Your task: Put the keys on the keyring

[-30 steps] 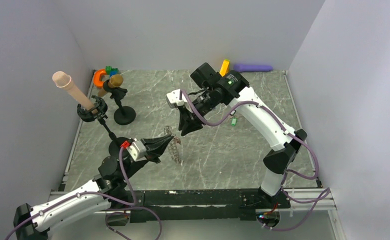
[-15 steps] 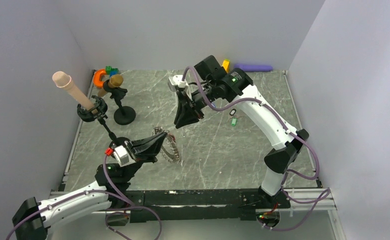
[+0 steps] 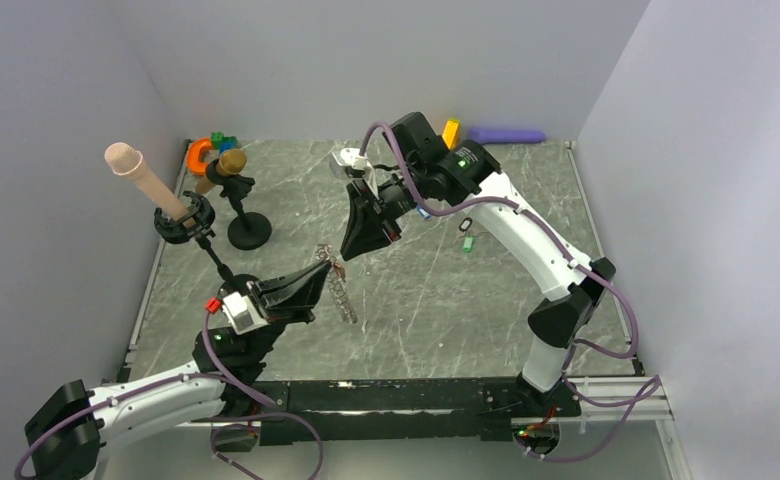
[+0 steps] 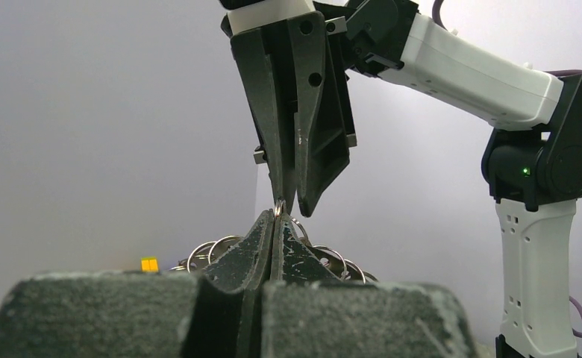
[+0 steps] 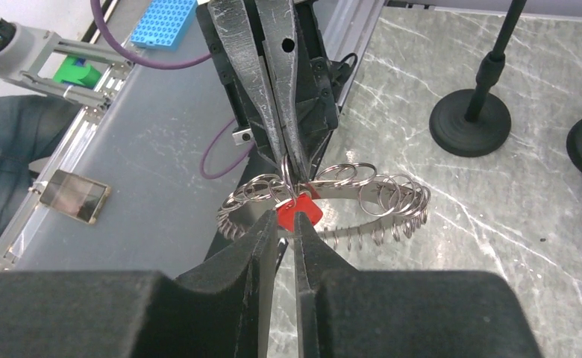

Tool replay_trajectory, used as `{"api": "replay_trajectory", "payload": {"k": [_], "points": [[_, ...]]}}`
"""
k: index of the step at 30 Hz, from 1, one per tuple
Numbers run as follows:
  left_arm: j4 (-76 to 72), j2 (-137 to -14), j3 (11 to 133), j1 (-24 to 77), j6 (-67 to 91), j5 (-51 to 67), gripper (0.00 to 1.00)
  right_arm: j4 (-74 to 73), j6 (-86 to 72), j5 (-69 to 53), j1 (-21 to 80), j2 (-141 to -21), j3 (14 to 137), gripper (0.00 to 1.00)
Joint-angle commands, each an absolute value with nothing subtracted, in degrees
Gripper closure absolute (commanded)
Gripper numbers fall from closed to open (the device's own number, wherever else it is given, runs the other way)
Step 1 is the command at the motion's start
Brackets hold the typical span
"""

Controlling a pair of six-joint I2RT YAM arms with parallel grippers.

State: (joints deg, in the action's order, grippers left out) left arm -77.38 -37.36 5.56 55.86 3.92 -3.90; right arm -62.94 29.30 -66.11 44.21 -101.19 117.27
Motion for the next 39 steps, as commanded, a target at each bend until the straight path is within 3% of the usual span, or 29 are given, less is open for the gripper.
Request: {"api": "replay_trajectory", "payload": {"k": [1,13,23,30,34,39], "points": [[-82.4,-37.0,7.7,55.8,4.8,-3.2,1.00,-60.6,27.4,-67.6,44.5,-99.7,116.9,0.82],[-81.1,-37.6,9.2,55.9,4.9,-1.7,1.00,-59.3,25.8,-67.9,45.9,-99.8,115.4,0.81],[-81.1,-38.6,9.8,55.8,4.9,-1.2,1.00,-59.7,26.6,-67.4,46.6,-99.2,113.4,0.94],[-77.9,-36.4,10.0,55.8,3.9,-1.2,1.00,-61.6,28.6,-64.3,46.0,-98.8,114.4,0.87],[-77.9,-35.9,10.0,55.8,3.5,-1.2,1.00,-61.3,28.6,-65.5,46.5,-98.7,113.2,0.96],[-79.2,-37.2,10.6,55.8,3.3,-0.8,1.00,-62.6,30.2,-64.5,47.4,-98.5,111.9,0.96]]}}
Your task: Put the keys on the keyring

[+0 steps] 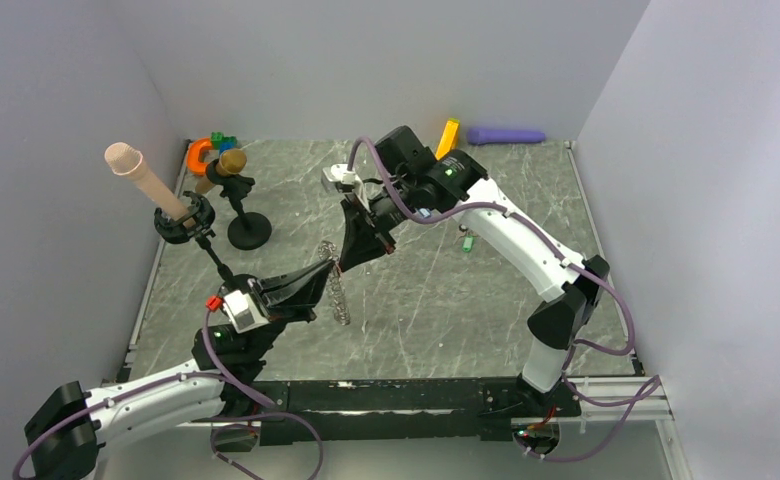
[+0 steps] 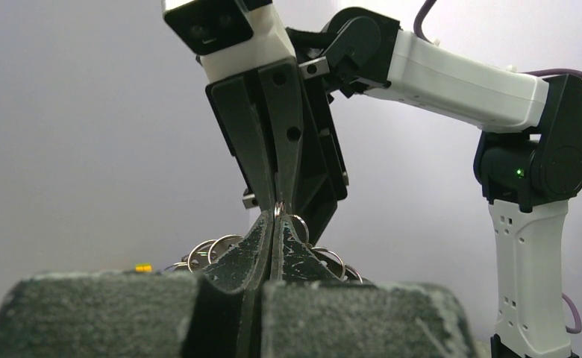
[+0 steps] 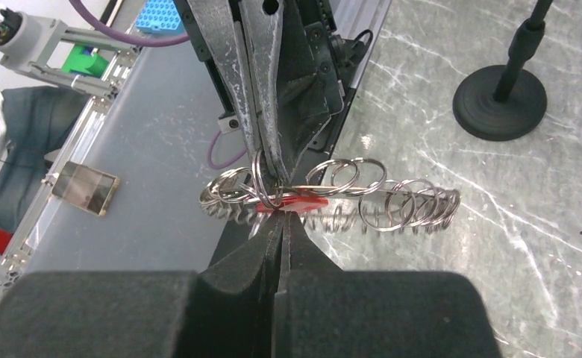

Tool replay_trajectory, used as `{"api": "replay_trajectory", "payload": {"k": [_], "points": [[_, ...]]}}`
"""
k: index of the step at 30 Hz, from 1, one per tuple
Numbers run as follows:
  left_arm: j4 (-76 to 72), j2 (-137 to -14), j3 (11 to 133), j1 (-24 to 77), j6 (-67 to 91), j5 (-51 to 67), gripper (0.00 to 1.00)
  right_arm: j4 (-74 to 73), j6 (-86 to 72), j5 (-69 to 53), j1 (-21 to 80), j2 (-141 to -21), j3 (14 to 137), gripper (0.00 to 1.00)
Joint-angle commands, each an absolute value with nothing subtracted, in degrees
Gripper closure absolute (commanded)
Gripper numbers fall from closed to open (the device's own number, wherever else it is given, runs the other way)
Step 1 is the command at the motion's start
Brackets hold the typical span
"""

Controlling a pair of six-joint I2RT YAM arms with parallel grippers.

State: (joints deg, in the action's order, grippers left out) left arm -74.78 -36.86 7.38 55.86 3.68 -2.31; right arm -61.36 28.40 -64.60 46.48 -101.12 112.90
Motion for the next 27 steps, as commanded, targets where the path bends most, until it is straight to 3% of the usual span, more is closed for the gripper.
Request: {"api": "replay_trajectory", "payload": {"k": [1,5,9,12,18,27], "points": [[-79.4,-37.4,10.7,55.8,3.3,-0.7,1.00,-62.8,30.3,-64.5,47.5,-98.4,111.6,0.96],[-80.7,-38.5,10.6,55.7,3.5,-0.5,1.00,-64.3,31.7,-64.5,47.6,-98.1,111.5,0.90],[-78.6,-37.5,10.3,55.7,3.7,-0.5,1.00,-67.1,34.3,-64.5,45.5,-97.8,114.9,0.72],[-74.6,-35.8,10.6,55.7,3.6,-0.5,1.00,-68.6,36.0,-65.6,42.3,-98.1,118.3,0.67],[-64.0,-32.3,12.8,55.8,3.3,1.0,1.00,-71.6,41.0,-69.6,41.5,-98.6,120.1,0.68],[-57.2,-31.9,15.2,55.7,4.0,1.4,1.00,-69.6,40.4,-68.5,44.6,-99.9,120.1,0.85]]}}
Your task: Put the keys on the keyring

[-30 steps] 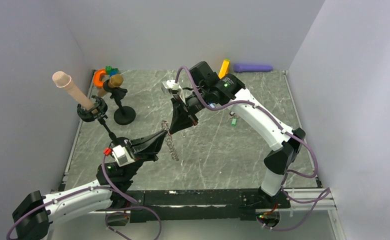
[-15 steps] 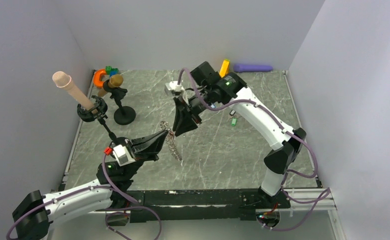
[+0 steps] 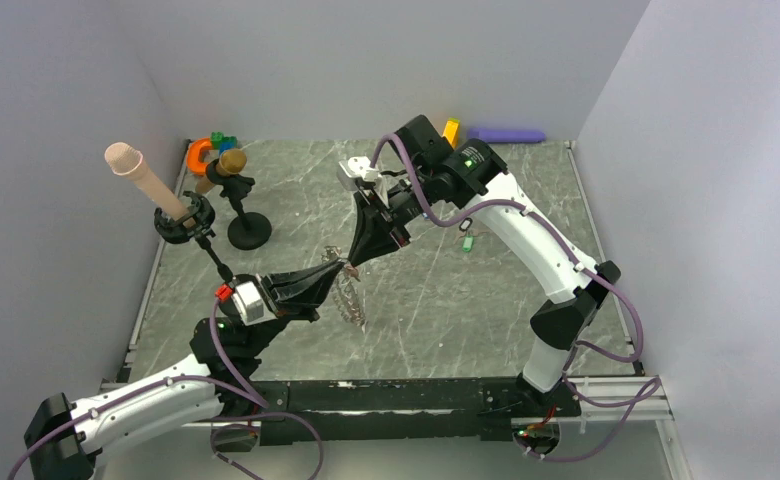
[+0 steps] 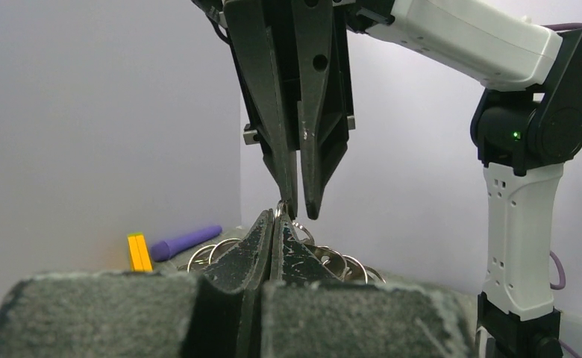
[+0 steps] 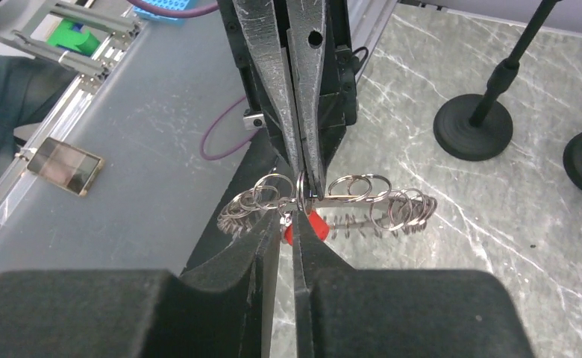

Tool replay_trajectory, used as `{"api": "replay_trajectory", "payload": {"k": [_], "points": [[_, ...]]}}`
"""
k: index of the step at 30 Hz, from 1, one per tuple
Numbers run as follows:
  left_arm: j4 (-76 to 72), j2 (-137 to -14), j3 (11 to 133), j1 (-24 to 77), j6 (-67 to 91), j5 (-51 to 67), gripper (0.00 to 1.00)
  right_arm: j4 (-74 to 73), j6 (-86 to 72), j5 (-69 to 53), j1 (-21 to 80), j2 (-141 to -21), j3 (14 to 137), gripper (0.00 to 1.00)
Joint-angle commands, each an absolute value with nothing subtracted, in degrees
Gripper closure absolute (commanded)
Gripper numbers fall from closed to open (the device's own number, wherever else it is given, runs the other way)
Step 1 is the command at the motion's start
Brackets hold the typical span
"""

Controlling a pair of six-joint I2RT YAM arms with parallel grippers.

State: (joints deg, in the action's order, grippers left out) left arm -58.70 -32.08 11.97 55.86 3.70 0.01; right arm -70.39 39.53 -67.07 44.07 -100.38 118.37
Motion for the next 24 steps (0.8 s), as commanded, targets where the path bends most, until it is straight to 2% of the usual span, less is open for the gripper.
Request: {"api": "replay_trajectory", "payload": {"k": [1,8,18,24], "points": [[-57.4,-31.8,15.1,55.7,4.1,1.3,1.00,-69.2,40.0,-68.3,44.7,-99.9,120.1,0.86],[-57.1,-31.0,14.8,55.7,4.2,0.8,1.00,-67.7,38.2,-67.2,44.8,-99.8,119.1,0.88],[-58.8,-31.2,14.3,55.7,4.7,0.7,1.00,-66.4,36.8,-66.1,45.3,-99.4,116.7,0.84],[-59.6,-31.4,14.4,55.7,4.7,1.0,1.00,-65.3,36.2,-64.8,45.4,-99.1,115.3,0.78]]}}
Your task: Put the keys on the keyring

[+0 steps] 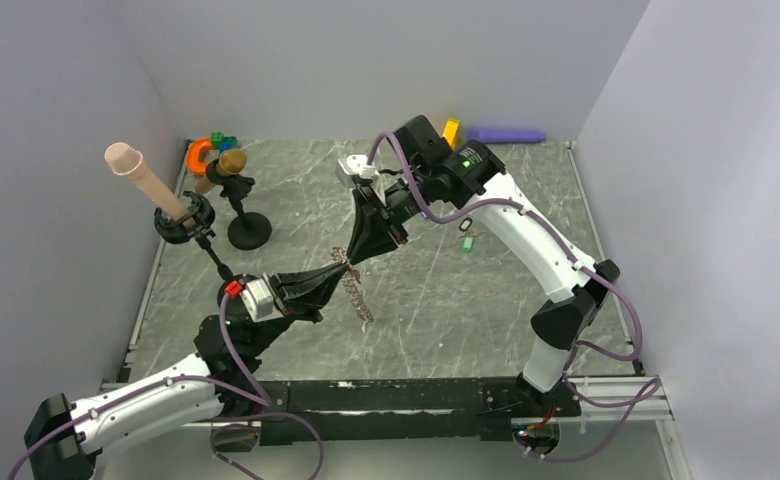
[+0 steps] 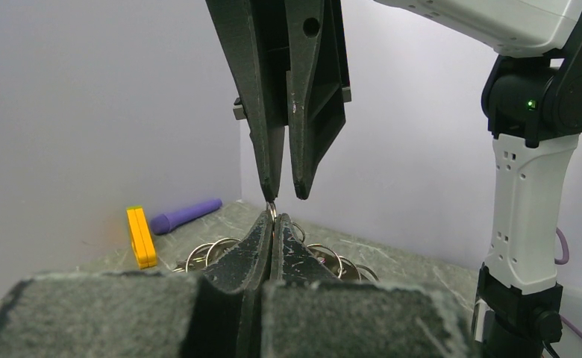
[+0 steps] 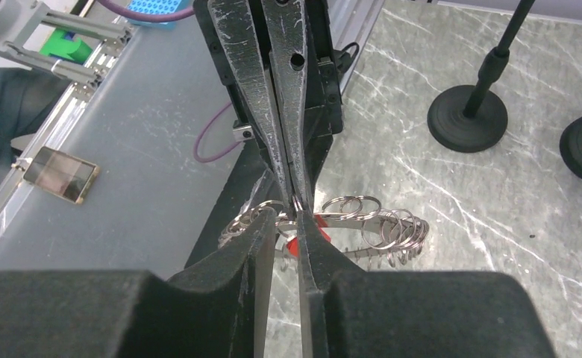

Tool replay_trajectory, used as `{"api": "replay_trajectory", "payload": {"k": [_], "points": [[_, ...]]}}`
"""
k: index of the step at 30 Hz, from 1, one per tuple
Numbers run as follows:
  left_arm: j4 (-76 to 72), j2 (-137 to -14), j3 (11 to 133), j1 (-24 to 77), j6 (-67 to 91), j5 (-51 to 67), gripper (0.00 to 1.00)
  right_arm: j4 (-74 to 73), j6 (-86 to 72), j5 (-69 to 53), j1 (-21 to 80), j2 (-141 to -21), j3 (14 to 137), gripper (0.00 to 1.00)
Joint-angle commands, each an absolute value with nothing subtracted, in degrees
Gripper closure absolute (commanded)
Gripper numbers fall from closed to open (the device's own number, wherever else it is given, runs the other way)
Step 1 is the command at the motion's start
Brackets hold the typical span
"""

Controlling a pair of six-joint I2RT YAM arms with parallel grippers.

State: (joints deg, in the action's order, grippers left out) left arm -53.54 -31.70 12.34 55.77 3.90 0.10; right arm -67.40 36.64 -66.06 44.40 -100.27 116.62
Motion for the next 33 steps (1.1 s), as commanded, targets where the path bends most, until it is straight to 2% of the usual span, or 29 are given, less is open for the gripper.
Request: {"api": "replay_trajectory", "payload": {"k": [1,13,20,24,29,33], "points": [[-59.7,-31.3,14.4,55.7,4.8,1.0,1.00,-65.2,36.1,-64.7,45.4,-99.2,115.2,0.77],[-59.6,-30.6,13.9,55.7,5.1,0.9,1.00,-66.0,37.1,-64.6,44.4,-99.1,116.0,0.72],[-59.7,-30.8,14.1,55.8,4.9,0.8,1.00,-67.7,39.2,-66.6,44.4,-98.8,115.9,0.87],[-60.0,-31.0,14.1,55.7,4.9,0.9,1.00,-67.9,39.5,-67.2,44.5,-98.8,115.7,0.90],[-60.0,-31.3,14.3,55.7,4.8,0.8,1.00,-68.2,39.7,-68.1,44.7,-98.8,115.3,0.85],[-60.3,-31.2,14.1,55.7,4.8,0.5,1.00,-68.0,39.7,-68.1,45.1,-98.8,114.6,0.84]]}}
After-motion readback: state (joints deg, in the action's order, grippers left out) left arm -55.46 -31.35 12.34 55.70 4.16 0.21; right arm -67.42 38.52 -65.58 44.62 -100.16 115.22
